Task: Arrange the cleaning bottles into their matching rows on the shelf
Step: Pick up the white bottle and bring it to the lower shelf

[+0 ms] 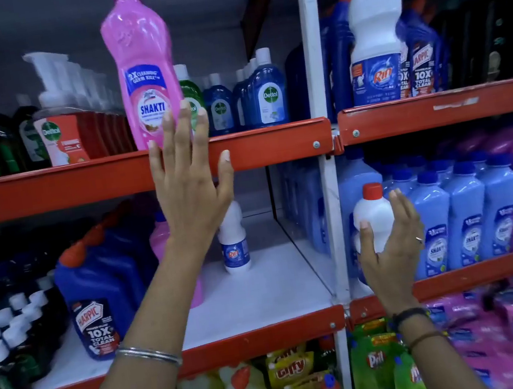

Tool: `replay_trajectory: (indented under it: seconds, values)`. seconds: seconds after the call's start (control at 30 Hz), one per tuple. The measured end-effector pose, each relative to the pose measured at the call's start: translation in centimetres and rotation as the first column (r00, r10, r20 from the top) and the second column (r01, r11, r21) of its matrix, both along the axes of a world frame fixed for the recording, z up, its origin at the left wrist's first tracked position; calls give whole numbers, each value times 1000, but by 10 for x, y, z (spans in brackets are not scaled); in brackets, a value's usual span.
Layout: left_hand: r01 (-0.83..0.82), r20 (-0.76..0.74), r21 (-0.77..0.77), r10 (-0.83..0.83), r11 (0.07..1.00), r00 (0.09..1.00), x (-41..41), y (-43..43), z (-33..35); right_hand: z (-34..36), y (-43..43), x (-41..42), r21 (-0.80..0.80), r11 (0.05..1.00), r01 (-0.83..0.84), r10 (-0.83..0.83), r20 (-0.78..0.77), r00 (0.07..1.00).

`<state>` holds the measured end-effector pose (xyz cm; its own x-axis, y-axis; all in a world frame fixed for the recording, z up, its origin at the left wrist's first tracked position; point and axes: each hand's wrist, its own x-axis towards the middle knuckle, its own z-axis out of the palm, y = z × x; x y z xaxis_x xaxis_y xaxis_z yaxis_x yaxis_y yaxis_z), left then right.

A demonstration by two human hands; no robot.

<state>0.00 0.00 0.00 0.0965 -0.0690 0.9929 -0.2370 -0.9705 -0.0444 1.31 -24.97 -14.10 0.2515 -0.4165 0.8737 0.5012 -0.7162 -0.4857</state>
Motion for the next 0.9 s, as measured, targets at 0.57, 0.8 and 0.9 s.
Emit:
replay_trajectory:
  seconds: [0.57,0.8,0.9]
  values:
    - [-230,82,-9,230,973,970,23,13,-3,-6,-27,25,163,987,-6,82,-462,883]
    - [-200,67,-9,200,980,978,17,24,-8,10,-20,-14,235,970,-58,129,-301,945]
    - [-207,45,-43,209,977,977,12,37,-5,26,-9,-34,225,971,-80,140,-265,954]
